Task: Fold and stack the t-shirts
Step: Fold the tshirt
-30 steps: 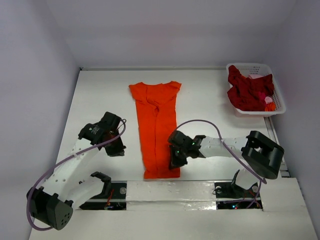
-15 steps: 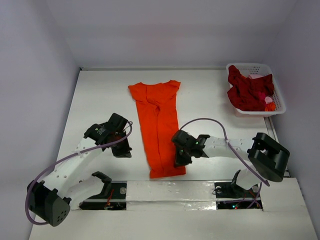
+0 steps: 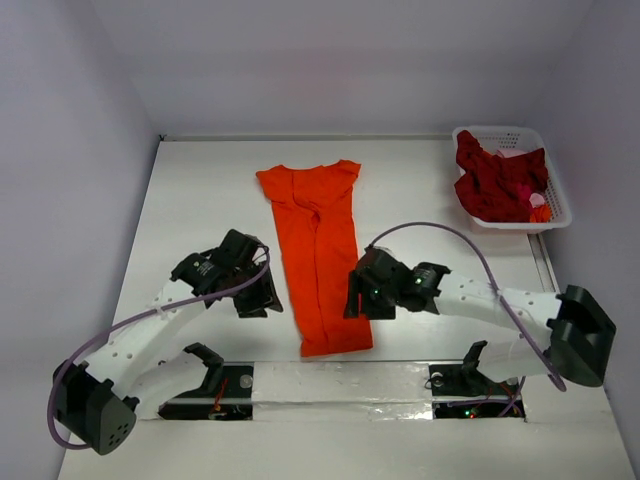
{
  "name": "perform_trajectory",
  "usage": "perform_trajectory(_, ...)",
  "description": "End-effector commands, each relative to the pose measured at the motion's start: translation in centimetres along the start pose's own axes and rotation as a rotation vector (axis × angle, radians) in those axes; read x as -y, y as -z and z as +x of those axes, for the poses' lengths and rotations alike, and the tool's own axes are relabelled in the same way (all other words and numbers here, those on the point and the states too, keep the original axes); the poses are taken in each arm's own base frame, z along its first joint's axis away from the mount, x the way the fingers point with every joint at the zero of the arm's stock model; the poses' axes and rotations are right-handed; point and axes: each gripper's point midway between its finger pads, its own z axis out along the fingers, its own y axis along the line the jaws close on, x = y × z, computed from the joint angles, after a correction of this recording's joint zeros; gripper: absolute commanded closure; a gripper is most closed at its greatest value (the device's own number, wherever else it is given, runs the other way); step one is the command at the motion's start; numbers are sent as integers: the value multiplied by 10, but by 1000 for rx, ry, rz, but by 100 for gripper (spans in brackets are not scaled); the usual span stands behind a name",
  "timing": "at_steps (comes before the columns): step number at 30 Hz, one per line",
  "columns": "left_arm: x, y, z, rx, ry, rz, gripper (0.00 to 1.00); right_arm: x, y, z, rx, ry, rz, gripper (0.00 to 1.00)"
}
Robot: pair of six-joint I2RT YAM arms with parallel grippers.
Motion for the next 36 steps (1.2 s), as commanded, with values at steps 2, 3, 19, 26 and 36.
perform_trajectory(2,15,-9,18,-63,2,132,61,-15,35,-14,63,9,-87,33)
perform_trajectory(3,14,-16,24,-77,0,143,61,-14,37,-11,57,8,-95,33)
perform_trajectory(19,47,-39,79,-282,25,286,68,21,23,30,-56,13,-79,38)
perform_trajectory(26,48,-47,103,-357,25,257,68,14,23,36,-75,32,-78,38)
perform_trajectory(36,25,-59,116,-376,82,232,70,15,16,48,-115,20,-80,38)
